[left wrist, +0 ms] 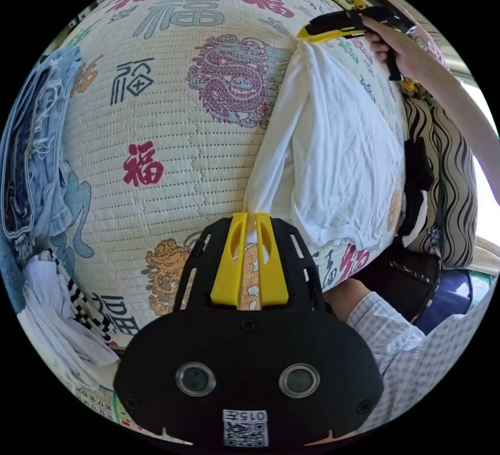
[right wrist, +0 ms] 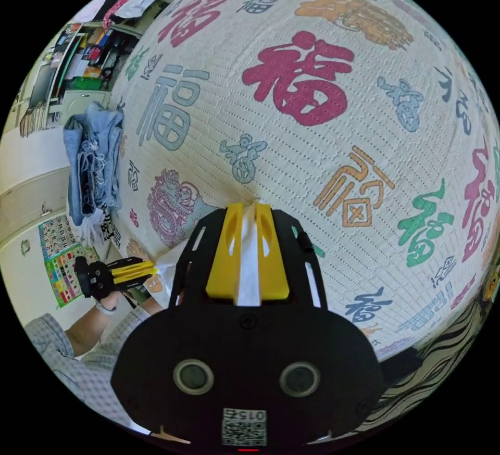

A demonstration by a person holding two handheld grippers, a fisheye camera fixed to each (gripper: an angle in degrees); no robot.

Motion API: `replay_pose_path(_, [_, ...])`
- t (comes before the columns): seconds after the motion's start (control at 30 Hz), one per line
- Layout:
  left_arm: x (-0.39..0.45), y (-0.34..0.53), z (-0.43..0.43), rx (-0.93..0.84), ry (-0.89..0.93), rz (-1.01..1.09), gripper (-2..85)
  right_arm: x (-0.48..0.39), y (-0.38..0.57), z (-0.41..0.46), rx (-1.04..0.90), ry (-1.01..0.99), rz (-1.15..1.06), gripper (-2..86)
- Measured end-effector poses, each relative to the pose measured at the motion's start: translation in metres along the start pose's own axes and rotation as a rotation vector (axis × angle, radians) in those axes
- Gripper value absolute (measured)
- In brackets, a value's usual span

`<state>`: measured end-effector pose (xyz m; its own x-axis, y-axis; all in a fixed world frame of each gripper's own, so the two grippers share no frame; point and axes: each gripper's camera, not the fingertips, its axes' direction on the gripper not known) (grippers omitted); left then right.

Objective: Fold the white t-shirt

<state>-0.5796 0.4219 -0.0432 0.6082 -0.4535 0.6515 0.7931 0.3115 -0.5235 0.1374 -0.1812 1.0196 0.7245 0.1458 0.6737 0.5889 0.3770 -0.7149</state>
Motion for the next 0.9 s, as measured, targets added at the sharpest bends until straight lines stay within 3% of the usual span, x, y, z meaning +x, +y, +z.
replay_pose_path(0.17, [0.020,0.018,-0.020,0.082,0.054,0.059,-0.2,0.012,0.019,-0.035,0.090,-0.138,-0.013,-0.5])
replay_pose_path(0.3, [0.095,0.048,-0.059,0.175,0.123,0.318,-0.5,0.040,0.081,-0.086,0.263,-0.319,-0.046,-0.5])
replay_pose_path(0.5, [0.217,0.074,-0.038,0.119,0.310,0.594,-0.5,0.101,0.215,-0.126,0.468,-0.411,0.016,-0.4])
replay_pose_path(0.6, [0.270,0.075,0.004,0.062,0.371,0.676,-0.4,0.146,0.277,-0.111,0.527,-0.435,0.163,-0.4])
replay_pose_path(0.77, [0.342,0.069,0.100,-0.091,0.348,0.727,0.3,0.211,0.339,-0.049,0.451,-0.434,0.453,-0.4])
replay_pose_path(0.83, [0.362,0.064,0.155,-0.227,0.317,0.711,1.6,0.235,0.361,-0.023,0.390,-0.399,0.645,-0.5])
replay_pose_path(0.9, [0.368,0.061,0.188,-0.343,0.294,0.680,4.1,0.245,0.381,-0.022,0.451,-0.404,0.757,-0.5])
